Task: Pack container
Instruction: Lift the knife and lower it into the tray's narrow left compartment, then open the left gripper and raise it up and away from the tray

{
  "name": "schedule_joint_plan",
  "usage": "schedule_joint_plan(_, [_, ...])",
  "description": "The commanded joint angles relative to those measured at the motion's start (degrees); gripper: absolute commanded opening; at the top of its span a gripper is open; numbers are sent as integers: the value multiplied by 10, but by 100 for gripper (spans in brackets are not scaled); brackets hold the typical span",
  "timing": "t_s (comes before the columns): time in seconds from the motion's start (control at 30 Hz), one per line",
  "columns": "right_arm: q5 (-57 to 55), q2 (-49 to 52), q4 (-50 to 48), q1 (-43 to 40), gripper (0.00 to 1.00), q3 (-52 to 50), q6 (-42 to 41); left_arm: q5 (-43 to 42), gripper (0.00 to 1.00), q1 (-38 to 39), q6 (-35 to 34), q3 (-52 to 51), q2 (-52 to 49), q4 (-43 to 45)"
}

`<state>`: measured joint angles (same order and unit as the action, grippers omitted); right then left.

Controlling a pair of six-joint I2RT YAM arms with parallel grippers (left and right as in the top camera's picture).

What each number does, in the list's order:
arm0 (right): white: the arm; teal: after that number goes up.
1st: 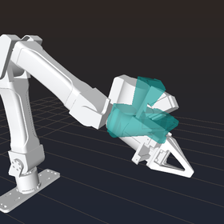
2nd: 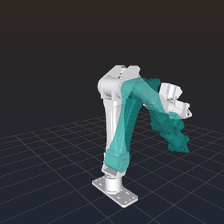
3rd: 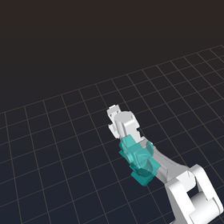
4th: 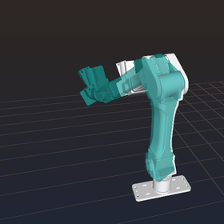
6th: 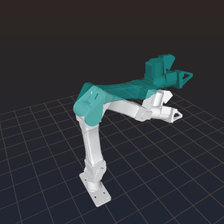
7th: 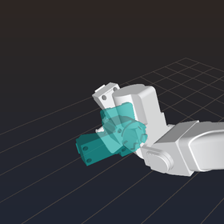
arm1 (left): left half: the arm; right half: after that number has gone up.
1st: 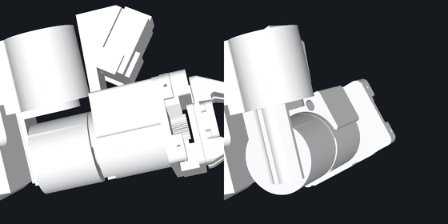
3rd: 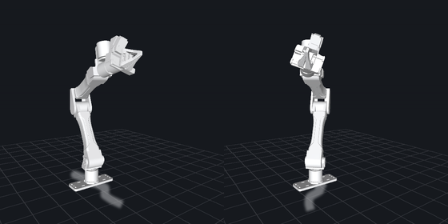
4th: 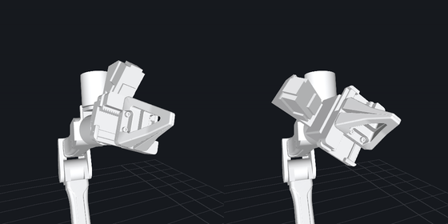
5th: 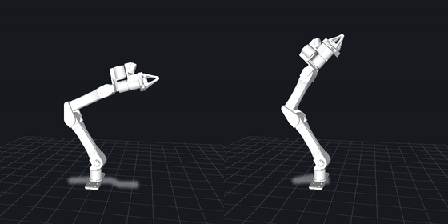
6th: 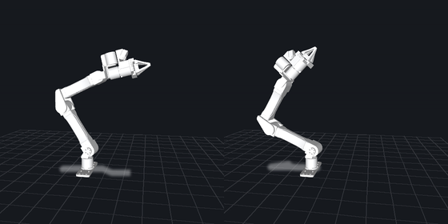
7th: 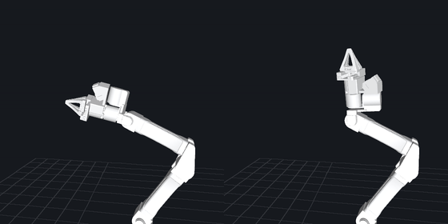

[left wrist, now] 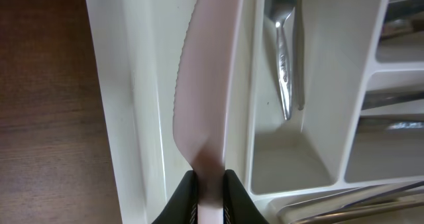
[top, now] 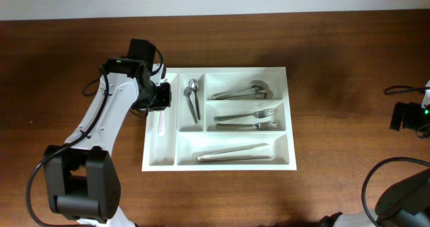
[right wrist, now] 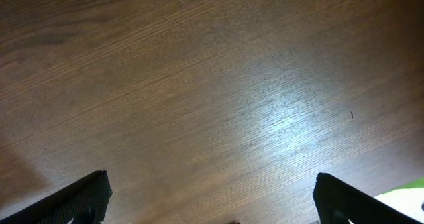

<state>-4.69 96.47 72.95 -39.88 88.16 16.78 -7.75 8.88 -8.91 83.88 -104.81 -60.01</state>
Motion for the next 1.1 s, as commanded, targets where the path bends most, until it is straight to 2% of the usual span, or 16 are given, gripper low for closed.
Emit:
schedule_joint_plan(0.0, [1, -13, -2, 1, 99, -1, 3, 7, 6, 0, -9, -6, -4, 2])
schedule_joint_plan(0.17, [1, -13, -2, 1, 99, -1, 3, 7, 9, 0, -9, -6, -4, 1])
schedule_joint_plan(0.23, [1, -13, -2, 1, 99, -1, 3, 7, 14, 0, -9, -6, -4, 1])
schedule_joint_plan(0.3, [1, -13, -2, 1, 99, -1, 3, 7, 33, 0, -9, -6, -4, 3])
schedule_joint_plan(0.33, [1, -13, -2, 1, 99, -1, 3, 7, 47, 0, -9, -6, -4, 3])
schedule_joint_plan(0.37, [1, -13, -2, 1, 99, -1, 3, 8, 54, 0, -9, -6, -4, 4])
schedule_joint_plan(0.57, [1, -13, -2, 1, 99, -1, 3, 8, 83, 0, 0, -6, -4, 20])
schedule_joint_plan(0.67, [1, -13, -2, 1, 99, -1, 3, 7, 96, -1, 28, 14, -4, 22])
schedule_joint_plan(0.7, [1, -13, -2, 1, 99, -1, 3, 7, 99, -1, 42, 27, -3, 20])
schedule_joint_plan(0.8, [1, -13, -2, 1, 99, -1, 3, 22, 99, -2, 77, 87, 3, 8])
schedule_joint_plan(1.07, [1, -13, -2, 1, 99, -1, 3, 132, 99, -22, 164, 268, 46, -63])
